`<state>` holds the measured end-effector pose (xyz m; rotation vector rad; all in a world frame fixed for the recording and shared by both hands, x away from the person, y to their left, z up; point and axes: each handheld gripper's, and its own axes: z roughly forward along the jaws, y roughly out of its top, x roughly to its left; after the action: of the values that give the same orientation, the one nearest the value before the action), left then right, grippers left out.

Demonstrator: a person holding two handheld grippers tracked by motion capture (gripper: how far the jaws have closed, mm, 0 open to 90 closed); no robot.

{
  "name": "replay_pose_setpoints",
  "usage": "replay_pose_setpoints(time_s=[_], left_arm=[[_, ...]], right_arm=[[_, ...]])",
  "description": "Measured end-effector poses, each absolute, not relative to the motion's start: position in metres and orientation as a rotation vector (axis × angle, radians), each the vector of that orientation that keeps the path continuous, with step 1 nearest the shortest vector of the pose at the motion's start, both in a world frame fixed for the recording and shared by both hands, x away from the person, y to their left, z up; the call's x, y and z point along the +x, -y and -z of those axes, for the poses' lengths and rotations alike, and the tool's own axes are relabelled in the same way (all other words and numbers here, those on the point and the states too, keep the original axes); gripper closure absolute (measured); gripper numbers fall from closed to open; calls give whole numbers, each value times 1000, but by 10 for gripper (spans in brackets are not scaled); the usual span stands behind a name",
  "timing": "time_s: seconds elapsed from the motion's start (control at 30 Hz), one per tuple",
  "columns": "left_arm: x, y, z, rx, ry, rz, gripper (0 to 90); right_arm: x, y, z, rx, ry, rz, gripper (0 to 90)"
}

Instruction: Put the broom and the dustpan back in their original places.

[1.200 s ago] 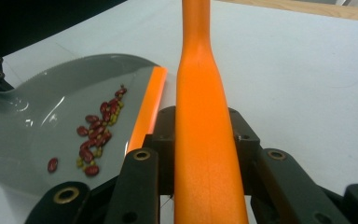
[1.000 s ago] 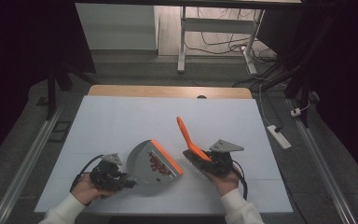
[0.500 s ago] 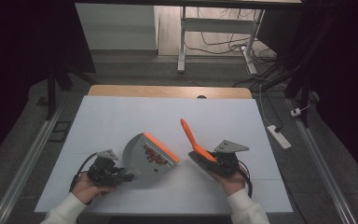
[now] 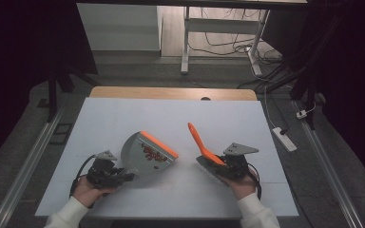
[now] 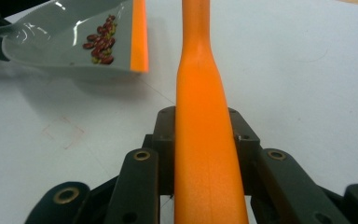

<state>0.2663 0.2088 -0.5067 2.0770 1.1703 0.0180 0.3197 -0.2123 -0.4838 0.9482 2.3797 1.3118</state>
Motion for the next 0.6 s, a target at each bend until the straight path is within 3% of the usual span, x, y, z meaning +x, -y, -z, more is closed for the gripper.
replay_pose_setpoints(time_s=[0.6], left_arm=[[256,-214,511,1921,-1367,-129,612]], right_arm=[[311,234,479,973,-2389,-1309,703]])
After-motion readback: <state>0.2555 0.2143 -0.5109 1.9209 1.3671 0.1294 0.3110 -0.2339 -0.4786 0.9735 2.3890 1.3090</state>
